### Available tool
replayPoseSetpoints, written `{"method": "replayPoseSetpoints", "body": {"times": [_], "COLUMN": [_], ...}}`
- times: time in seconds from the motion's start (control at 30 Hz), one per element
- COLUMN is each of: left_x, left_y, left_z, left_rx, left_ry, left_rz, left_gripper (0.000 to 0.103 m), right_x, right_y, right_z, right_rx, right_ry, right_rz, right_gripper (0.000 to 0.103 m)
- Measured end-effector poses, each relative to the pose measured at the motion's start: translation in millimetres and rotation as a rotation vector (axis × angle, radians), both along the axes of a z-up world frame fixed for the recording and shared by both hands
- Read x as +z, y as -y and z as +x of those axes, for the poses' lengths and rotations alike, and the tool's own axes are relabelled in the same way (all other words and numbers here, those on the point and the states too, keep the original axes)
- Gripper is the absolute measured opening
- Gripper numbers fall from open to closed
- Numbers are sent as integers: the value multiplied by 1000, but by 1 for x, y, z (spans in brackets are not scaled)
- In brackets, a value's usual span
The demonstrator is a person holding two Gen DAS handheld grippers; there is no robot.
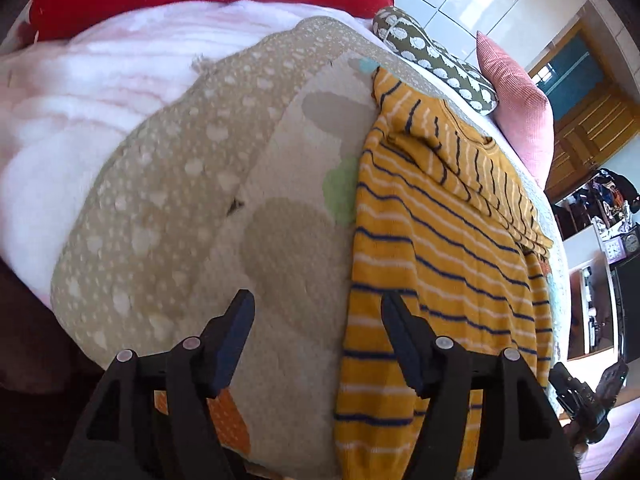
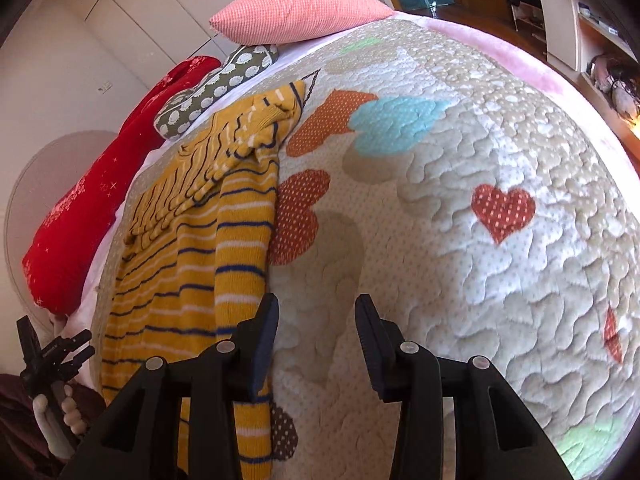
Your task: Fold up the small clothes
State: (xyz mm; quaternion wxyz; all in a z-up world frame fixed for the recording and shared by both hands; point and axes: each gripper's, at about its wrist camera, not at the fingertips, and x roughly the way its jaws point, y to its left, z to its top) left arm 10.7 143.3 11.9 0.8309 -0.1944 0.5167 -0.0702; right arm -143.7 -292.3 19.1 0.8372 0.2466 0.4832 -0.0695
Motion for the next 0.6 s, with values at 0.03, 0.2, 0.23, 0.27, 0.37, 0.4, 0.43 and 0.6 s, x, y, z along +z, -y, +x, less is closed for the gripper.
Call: {"method": "replayPoseSetpoints", "body": {"times": [0.03, 0.2, 0.23, 0.27, 0.37, 0.4, 0.43, 0.6], "left_x": [-4, -7, -9, -12, -15, -15, -15, -15], "left_y": [5, 44, 51, 58, 72, 75, 76, 81], "left_z": [-7, -40, -44, -50, -62, -64, -65, -65], "left_rx": [-7, -134, -165, -186, -206, -215, -219, -241], "left_ry": [-4, 24, 21, 18, 54, 57, 54, 31], "left_rz": [-5, -18, -36, -45, -18, -20, -34, -65], "left_gripper": [65, 65, 65, 71, 80, 81, 83, 79], "right_x": [-2, -11, -12, -13, -17, -18, -20, -28], "right_y": [-4, -25, -29, -32, -42, -44, -48, -71], "right_z": [-5, -21, -24, -27, -33, -35, -38, -38], "right_rx": [17, 72, 73, 73, 71, 69, 73, 119], "right_ry": [2, 10, 15, 20, 38, 47, 53, 39], "right_rz": [25, 84, 83, 80, 103, 115, 130, 206], "right_gripper": [48, 49, 49, 50, 50, 51, 51, 51]}}
